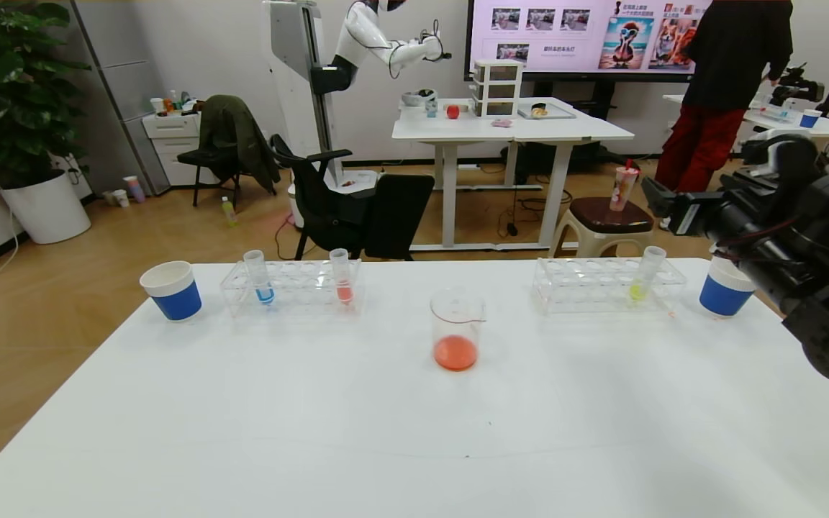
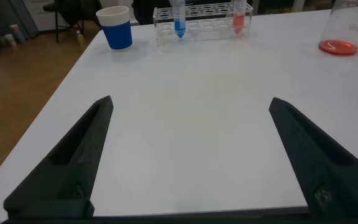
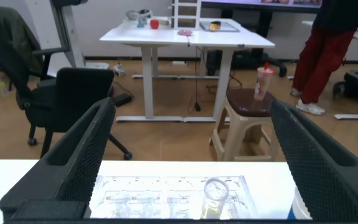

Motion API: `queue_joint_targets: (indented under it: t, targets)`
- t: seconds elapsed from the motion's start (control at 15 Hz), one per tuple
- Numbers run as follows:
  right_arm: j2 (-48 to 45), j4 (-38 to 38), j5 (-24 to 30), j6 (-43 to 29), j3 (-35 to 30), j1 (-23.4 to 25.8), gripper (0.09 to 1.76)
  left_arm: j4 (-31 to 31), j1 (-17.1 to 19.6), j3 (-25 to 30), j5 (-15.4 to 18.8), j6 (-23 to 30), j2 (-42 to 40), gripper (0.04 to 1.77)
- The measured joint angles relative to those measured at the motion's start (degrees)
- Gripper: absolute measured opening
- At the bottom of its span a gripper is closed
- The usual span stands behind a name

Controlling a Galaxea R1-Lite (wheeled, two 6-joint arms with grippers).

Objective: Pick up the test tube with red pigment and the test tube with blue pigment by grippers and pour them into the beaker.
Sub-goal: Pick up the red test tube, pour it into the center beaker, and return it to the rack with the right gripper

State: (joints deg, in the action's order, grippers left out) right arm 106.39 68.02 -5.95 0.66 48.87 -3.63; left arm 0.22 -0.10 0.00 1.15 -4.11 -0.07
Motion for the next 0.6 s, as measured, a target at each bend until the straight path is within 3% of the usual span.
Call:
queue_joint_targets:
  t: [0.33,0.6]
  targets:
    - [-21.74,-9.59,-1.46,1.55,-6.27,0.41,1.73,0.00,0.00,0.00,-0.02,0.00,0.00,1.75]
    - [-46.17,-28.89,-1.90,4.96,-12.46,1.05,1.73,0.00,0.00,0.00,0.00,0.00,0.00,1.75]
